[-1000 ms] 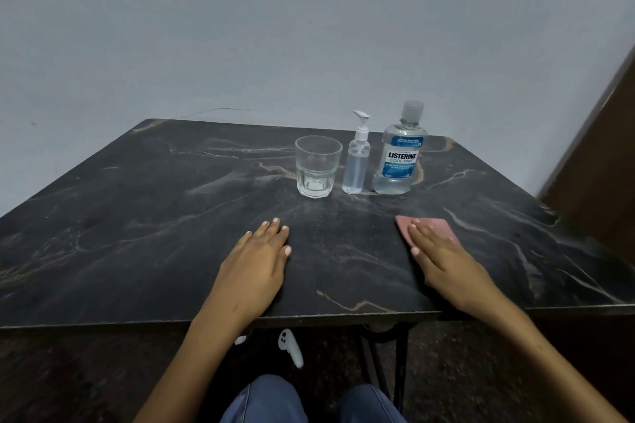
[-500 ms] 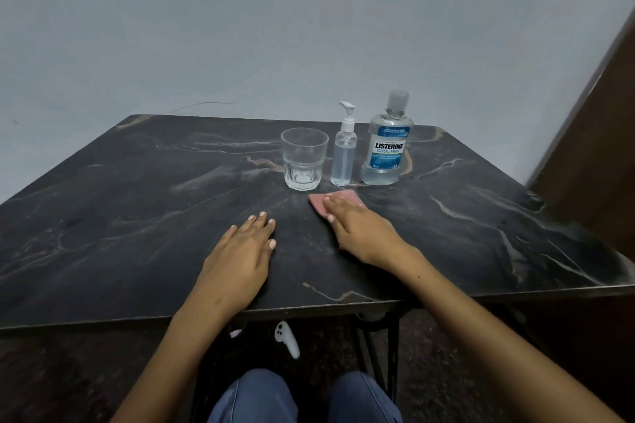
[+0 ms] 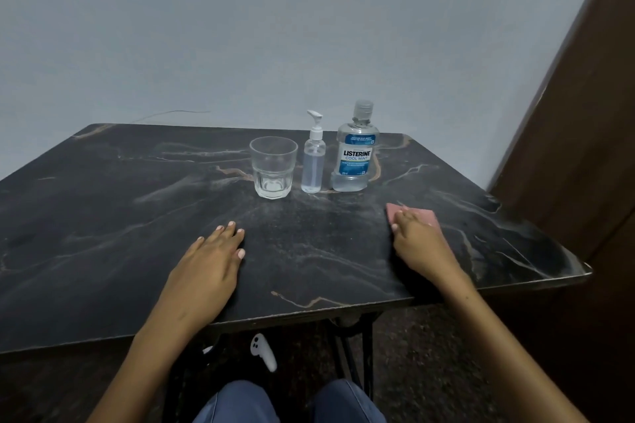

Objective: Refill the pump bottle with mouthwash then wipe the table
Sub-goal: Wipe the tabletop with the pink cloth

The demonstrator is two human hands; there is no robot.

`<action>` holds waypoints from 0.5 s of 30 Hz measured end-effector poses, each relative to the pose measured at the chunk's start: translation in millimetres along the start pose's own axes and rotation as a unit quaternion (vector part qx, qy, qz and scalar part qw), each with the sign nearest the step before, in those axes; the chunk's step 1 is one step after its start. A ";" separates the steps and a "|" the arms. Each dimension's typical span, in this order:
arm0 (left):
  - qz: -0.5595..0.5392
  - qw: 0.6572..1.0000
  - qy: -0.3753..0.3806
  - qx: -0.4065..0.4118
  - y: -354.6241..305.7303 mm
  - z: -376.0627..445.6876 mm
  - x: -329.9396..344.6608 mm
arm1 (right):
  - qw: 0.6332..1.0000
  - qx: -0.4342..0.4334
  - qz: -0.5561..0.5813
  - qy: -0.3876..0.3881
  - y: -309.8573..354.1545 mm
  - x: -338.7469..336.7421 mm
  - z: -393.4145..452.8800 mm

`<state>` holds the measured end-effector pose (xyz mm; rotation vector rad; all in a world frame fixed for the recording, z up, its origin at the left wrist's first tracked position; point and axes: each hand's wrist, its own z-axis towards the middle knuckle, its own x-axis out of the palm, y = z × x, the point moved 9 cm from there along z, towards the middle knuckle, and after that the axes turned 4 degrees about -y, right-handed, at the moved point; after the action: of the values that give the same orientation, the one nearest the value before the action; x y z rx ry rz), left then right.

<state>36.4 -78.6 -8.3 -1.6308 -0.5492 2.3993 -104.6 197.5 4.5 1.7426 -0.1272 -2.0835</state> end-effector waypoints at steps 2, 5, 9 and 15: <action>-0.002 1.000 0.000 0.001 0.7 0.3 0.2 | 1.000 -0.019 0.013 0.011 28.9 10.4 3.4; 0.000 1.000 0.002 -0.002 1.0 0.1 0.3 | 0.997 -0.060 0.027 0.039 80.7 30.5 4.4; -0.004 1.000 0.001 -0.007 0.2 -0.9 -1.3 | 0.983 -0.168 0.033 0.065 138.7 49.8 -23.2; -0.020 1.000 -0.003 -0.013 -1.9 -1.0 -4.1 | 0.961 -0.255 0.095 0.056 125.8 35.0 -62.7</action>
<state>38.8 -78.2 -4.4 -1.6090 -0.6101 2.3789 -16.7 82.4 0.8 1.4594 0.2485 -1.6828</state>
